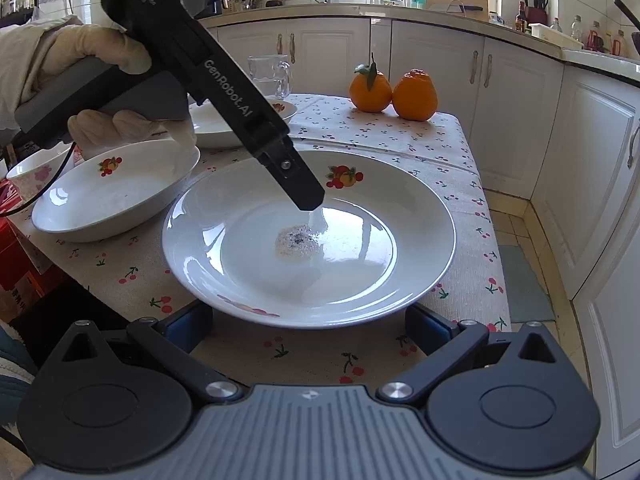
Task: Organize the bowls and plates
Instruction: 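Reach the left tool to the stained white plate and grasp its rim, then lift the stained plate with the left tool and carry it across the table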
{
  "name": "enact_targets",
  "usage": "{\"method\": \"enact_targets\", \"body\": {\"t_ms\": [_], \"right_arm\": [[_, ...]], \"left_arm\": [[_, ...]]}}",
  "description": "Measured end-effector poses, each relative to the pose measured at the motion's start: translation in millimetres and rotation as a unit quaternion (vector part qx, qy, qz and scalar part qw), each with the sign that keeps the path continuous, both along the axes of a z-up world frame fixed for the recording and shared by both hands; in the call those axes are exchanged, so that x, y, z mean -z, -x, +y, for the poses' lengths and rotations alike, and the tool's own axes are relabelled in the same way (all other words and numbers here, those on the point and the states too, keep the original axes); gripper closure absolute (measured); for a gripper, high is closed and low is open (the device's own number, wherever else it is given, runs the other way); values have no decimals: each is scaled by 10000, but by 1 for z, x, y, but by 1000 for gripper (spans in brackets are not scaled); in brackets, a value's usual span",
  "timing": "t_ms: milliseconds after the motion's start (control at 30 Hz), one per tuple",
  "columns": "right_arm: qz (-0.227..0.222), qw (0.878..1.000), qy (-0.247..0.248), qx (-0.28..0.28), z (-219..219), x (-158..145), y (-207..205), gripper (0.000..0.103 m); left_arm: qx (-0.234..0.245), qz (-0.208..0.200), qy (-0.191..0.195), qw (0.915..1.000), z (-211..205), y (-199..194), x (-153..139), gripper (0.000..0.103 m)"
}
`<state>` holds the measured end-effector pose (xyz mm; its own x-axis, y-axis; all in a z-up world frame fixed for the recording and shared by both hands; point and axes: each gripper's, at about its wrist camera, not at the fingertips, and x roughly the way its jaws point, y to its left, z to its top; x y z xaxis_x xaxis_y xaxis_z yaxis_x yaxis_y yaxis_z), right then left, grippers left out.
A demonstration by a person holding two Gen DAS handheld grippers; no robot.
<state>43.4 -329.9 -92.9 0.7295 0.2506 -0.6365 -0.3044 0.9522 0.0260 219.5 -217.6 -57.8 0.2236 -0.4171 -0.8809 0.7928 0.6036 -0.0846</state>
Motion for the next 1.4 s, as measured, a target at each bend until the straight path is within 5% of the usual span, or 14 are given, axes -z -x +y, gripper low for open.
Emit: {"method": "enact_targets", "body": {"t_ms": [533, 1000, 1400], "right_arm": [[78, 9998, 30, -179, -3, -4, -2, 7], [150, 9998, 53, -108, -1, -6, -2, 10], [314, 9992, 27, -229, -7, -12, -14, 10]], "left_arm": [[170, 394, -91, 9990, -7, -20, 9, 35], [676, 512, -288, 9960, -14, -25, 7, 36], [601, 564, -184, 9964, -14, -34, 0, 36]]}}
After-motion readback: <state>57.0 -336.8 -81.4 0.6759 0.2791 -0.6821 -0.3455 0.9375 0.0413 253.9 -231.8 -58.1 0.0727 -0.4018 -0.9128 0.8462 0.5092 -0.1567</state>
